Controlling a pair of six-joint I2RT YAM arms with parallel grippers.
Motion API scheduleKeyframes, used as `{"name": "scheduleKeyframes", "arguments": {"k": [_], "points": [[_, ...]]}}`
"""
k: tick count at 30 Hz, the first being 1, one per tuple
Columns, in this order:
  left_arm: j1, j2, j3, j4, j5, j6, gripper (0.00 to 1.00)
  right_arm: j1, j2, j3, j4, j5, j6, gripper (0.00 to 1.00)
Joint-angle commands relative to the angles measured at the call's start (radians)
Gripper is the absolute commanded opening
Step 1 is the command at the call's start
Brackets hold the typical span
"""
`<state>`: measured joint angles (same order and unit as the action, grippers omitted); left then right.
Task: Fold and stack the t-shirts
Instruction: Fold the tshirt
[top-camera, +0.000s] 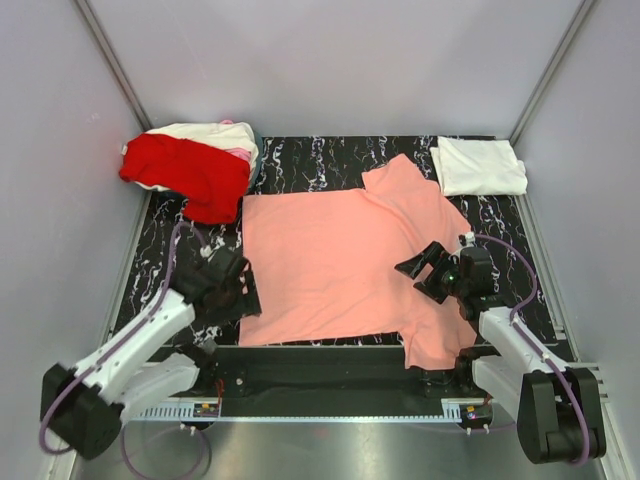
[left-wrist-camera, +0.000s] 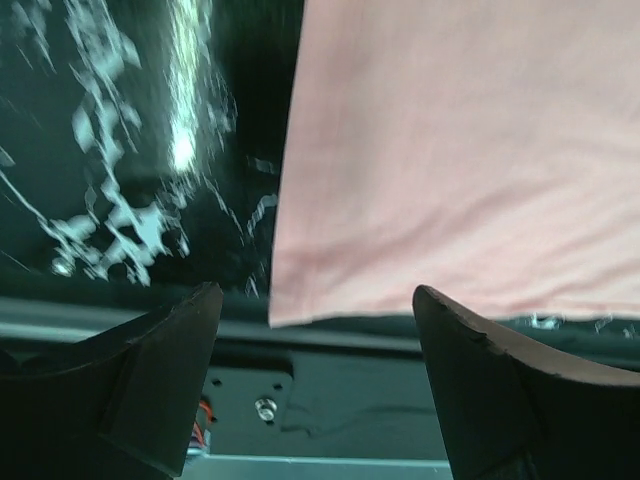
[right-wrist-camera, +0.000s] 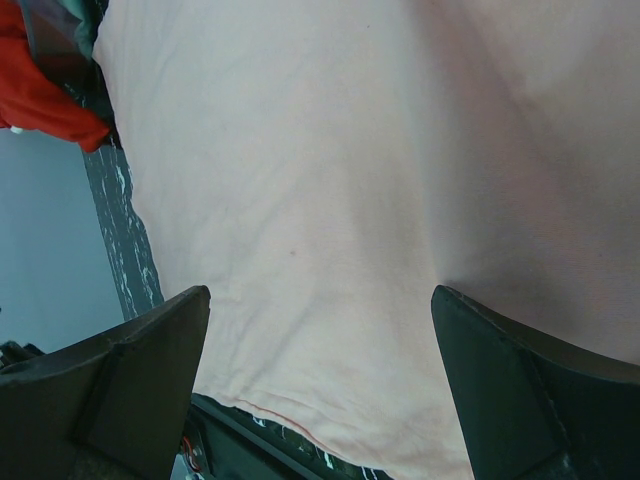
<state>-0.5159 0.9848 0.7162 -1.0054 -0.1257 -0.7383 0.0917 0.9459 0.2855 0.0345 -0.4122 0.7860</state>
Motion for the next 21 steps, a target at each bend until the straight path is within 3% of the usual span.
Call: {"name": "scheduleKeyframes", "arguments": {"k": [1, 7, 15, 21], "points": [[-0.053, -0.17, -0.067, -0.051, 0.093, -0.188, 0.84, 0.005, 0.001, 0.015, 0.044, -0.004, 0.006, 1.0], [-0.113, -0.297, -0.185, -0.07, 0.104, -0.306, 0.83, 0.005, 0.008, 0.018, 0.044, -0.005, 0.007, 1.0], [-0.165, -0.259, -0.238, -0.001, 0.019, -0.418, 0.69, 0.005, 0.008, 0.018, 0.039, -0.002, 0.005, 1.0], [-0.188, -0.209, -0.271, 0.042, -0.032, -0.481, 0.67, 0.005, 0.022, 0.021, 0.045, -0.007, 0.004, 1.0]]}}
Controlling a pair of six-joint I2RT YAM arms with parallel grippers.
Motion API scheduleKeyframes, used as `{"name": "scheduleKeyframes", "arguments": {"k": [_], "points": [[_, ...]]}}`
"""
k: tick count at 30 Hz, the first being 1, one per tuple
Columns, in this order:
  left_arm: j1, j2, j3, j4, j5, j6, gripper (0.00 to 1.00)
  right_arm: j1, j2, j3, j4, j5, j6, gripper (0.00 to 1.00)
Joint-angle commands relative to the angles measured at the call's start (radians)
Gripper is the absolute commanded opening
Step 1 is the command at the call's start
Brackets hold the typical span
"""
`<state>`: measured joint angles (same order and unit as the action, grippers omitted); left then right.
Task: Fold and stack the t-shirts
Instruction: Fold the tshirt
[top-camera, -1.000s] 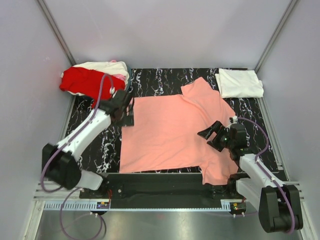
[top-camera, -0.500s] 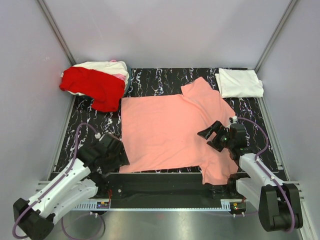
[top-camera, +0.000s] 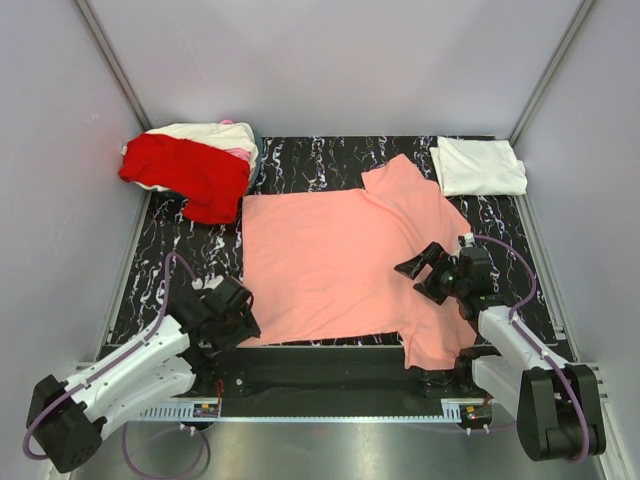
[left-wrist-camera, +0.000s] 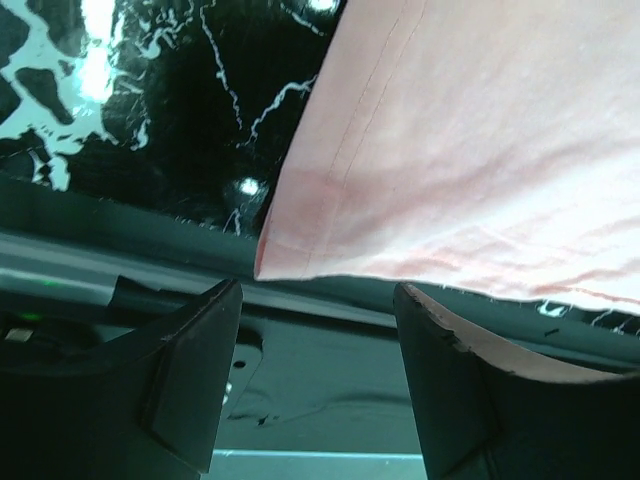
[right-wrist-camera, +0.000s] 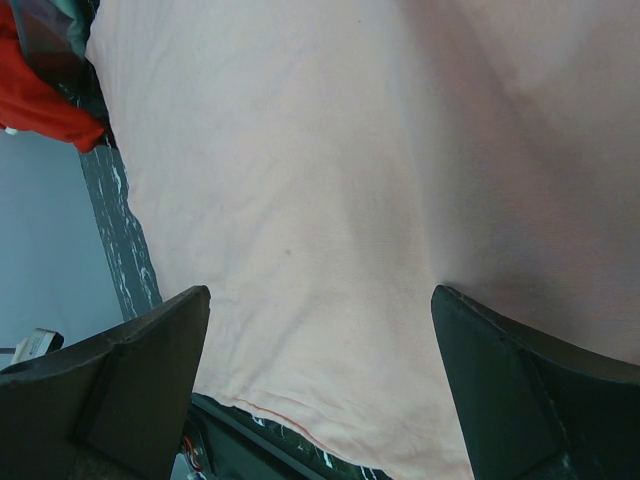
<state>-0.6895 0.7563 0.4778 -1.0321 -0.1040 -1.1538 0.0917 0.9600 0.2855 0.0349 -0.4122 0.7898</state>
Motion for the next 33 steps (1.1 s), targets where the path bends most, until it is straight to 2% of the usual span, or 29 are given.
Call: {"name": "scheduleKeyframes", "arguments": {"k": [1, 10, 13, 16, 17, 20, 21, 23, 24, 26, 27, 29, 32, 33], "points": [[-0.019, 0.031, -0.036, 0.095, -0.059, -0.069, 0.67, 0.003, 0.011, 0.021, 0.048, -0.011, 0.0, 1.0], [-0.033, 0.084, -0.082, 0.167, -0.143, -0.106, 0.66, 0.005, 0.019, 0.024, 0.051, -0.016, -0.004, 1.0], [-0.038, 0.104, -0.074, 0.167, -0.178, -0.106, 0.57, 0.005, 0.022, 0.026, 0.048, -0.016, -0.006, 1.0], [-0.038, 0.097, -0.073, 0.167, -0.204, -0.104, 0.42, 0.003, 0.016, 0.024, 0.045, -0.014, -0.004, 1.0], [-0.041, 0.092, -0.074, 0.17, -0.209, -0.1, 0.34, 0.003, 0.013, 0.024, 0.045, -0.013, -0.004, 1.0], [-0.05, 0.063, -0.084, 0.175, -0.23, -0.095, 0.28, 0.005, -0.007, 0.027, 0.03, -0.005, -0.006, 1.0], [-0.053, 0.046, -0.084, 0.176, -0.246, -0.095, 0.2, 0.005, -0.015, 0.035, 0.017, -0.002, -0.007, 1.0], [-0.056, 0.032, -0.076, 0.178, -0.253, -0.086, 0.11, 0.005, -0.049, 0.081, -0.096, 0.025, -0.02, 0.99], [-0.056, 0.026, -0.07, 0.169, -0.263, -0.086, 0.02, 0.005, -0.062, 0.104, -0.152, 0.045, -0.023, 0.97], [-0.058, 0.025, -0.047, 0.156, -0.275, -0.087, 0.0, 0.006, -0.107, 0.203, -0.419, 0.194, -0.034, 0.96], [-0.058, 0.025, -0.041, 0.143, -0.292, -0.092, 0.0, 0.014, -0.112, 0.245, -0.62, 0.32, -0.04, 0.96], [-0.054, 0.023, -0.013, 0.144, -0.312, -0.081, 0.0, 0.029, -0.092, 0.317, -0.72, 0.335, -0.028, 0.98], [0.0, 0.061, 0.051, 0.147, -0.356, -0.014, 0.0, 0.211, 0.02, 0.387, -0.835, 0.326, 0.075, 0.98], [0.03, 0.072, 0.064, 0.17, -0.343, 0.014, 0.0, 0.374, 0.049, 0.415, -0.863, 0.407, 0.109, 1.0]]}}
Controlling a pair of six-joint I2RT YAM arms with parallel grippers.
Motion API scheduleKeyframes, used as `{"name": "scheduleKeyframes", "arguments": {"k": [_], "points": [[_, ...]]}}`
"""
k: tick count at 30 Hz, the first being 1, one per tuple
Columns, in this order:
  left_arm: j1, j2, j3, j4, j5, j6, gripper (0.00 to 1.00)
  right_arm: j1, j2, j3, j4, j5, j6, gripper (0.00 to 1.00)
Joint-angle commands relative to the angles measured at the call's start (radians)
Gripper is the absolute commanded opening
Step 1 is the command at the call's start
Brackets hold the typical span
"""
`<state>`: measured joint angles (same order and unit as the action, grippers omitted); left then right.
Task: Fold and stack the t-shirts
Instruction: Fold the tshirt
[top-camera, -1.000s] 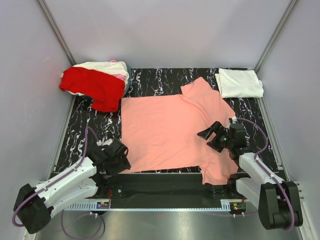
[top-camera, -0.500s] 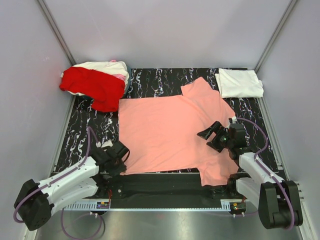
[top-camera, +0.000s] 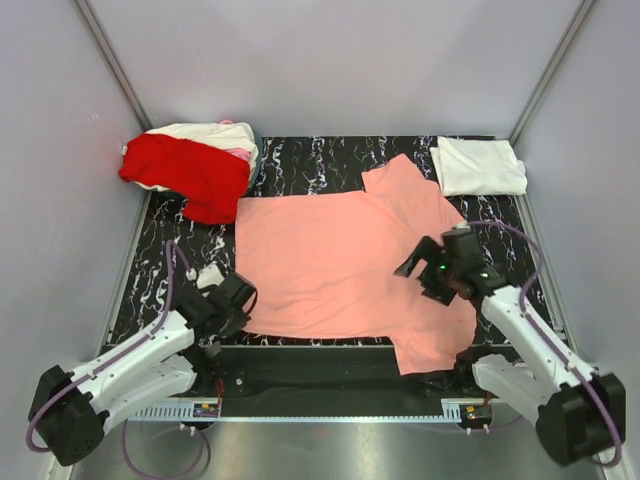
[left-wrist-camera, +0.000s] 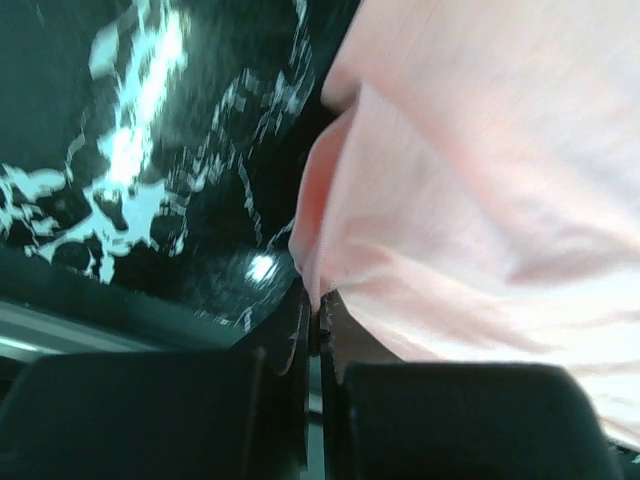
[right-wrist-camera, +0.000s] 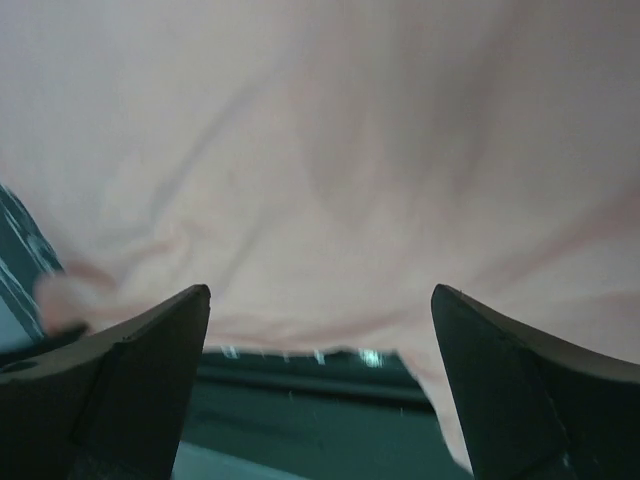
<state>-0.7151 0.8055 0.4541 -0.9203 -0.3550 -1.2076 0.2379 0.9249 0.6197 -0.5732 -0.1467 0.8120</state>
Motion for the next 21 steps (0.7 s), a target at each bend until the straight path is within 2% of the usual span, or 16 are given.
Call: {"name": "scheduleKeyframes", "arguments": {"k": [1, 2, 4, 8, 10, 11, 13, 16, 20, 21], "points": [[0.086, 0.033, 0.095, 0.075, -0.078, 0.118, 0.0, 0.326, 0.147, 0.109, -0.31, 0.201, 0.116, 1.0], [0.142, 0.044, 0.101, 0.096, -0.059, 0.143, 0.0, 0.393, 0.182, 0.161, -0.342, 0.237, 0.171, 1.0], [0.186, 0.055, 0.104, 0.142, -0.007, 0.19, 0.0, 0.54, 0.277, 0.192, -0.414, 0.277, 0.199, 1.0], [0.256, 0.06, 0.149, 0.123, -0.025, 0.236, 0.0, 0.681, 0.301, 0.241, -0.632, 0.386, 0.294, 1.0], [0.331, 0.049, 0.152, 0.149, 0.013, 0.314, 0.0, 0.701, 0.244, 0.232, -0.68, 0.369, 0.296, 0.97], [0.424, 0.05, 0.152, 0.161, 0.04, 0.336, 0.0, 0.707, 0.226, 0.224, -0.691, 0.358, 0.34, 0.96], [0.497, 0.064, 0.152, 0.204, 0.122, 0.371, 0.0, 0.706, 0.198, 0.215, -0.692, 0.339, 0.349, 0.94], [0.632, 0.109, 0.17, 0.221, 0.191, 0.41, 0.0, 0.707, 0.253, 0.19, -0.668, 0.306, 0.307, 0.93], [0.704, 0.127, 0.164, 0.259, 0.271, 0.436, 0.0, 0.727, 0.319, 0.218, -0.637, 0.276, 0.259, 0.91], [0.706, 0.132, 0.164, 0.258, 0.271, 0.437, 0.0, 0.729, 0.322, 0.21, -0.579, 0.215, 0.248, 0.89]]}}
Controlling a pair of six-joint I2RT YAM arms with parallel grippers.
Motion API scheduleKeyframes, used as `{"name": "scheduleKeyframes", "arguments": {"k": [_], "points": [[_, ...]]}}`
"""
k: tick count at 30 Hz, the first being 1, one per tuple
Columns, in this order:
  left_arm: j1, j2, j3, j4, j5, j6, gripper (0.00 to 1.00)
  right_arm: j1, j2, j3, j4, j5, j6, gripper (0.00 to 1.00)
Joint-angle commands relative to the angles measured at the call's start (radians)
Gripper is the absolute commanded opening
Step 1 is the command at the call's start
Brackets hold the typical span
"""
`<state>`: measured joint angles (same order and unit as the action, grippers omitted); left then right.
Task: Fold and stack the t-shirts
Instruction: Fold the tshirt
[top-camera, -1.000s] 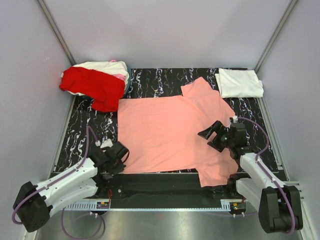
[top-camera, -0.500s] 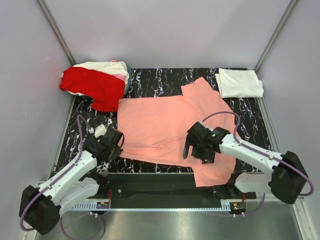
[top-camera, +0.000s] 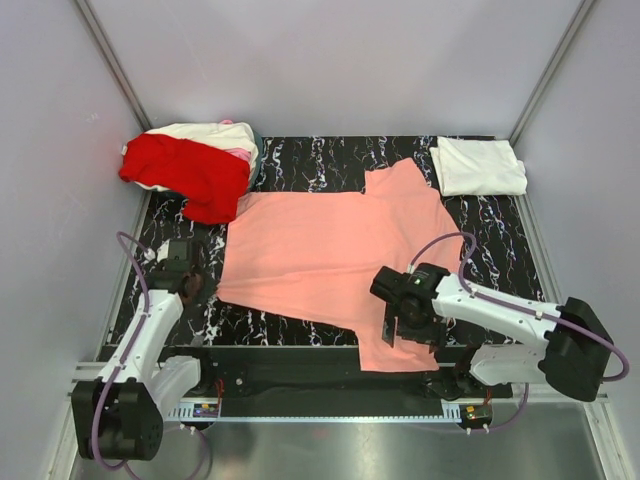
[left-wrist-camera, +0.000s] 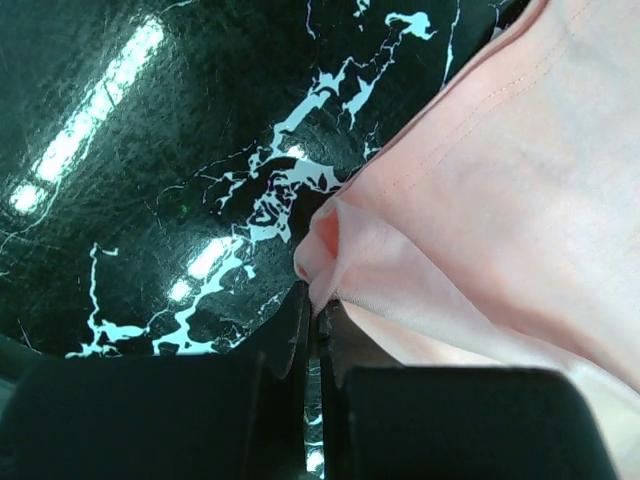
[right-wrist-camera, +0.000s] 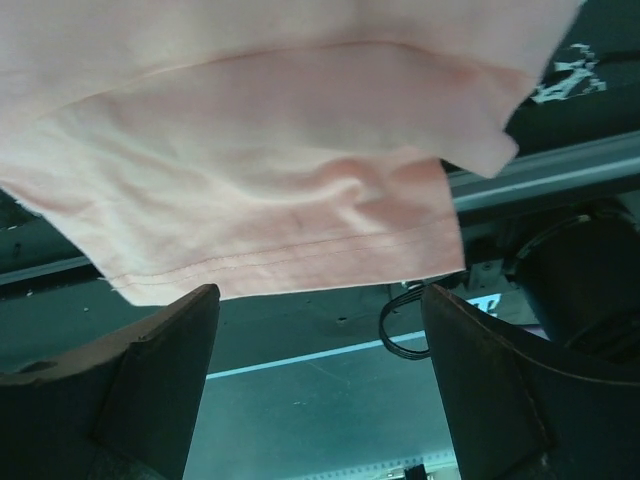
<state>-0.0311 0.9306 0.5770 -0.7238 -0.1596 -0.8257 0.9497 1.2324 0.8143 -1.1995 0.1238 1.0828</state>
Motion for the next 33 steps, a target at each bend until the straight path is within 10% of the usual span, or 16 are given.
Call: {"name": "scheduleKeyframes", "arguments": {"k": [1, 8, 26, 33], "points": [[0.023, 0.01, 0.04, 0.06, 0.075, 0.059, 0.0, 0.017, 0.024, 0.003, 0.073, -0.085, -0.024, 0.88], [0.031, 0.002, 0.04, 0.066, 0.084, 0.065, 0.0, 0.058, 0.068, -0.17, 0.322, -0.291, 0.014, 0.74], [0.03, -0.026, 0.03, 0.069, 0.095, 0.065, 0.0, 0.135, 0.171, -0.147, 0.379, -0.222, 0.014, 0.36], [0.03, -0.036, 0.03, 0.066, 0.127, 0.065, 0.0, 0.135, 0.11, -0.139, 0.324, -0.181, 0.038, 0.0]]}}
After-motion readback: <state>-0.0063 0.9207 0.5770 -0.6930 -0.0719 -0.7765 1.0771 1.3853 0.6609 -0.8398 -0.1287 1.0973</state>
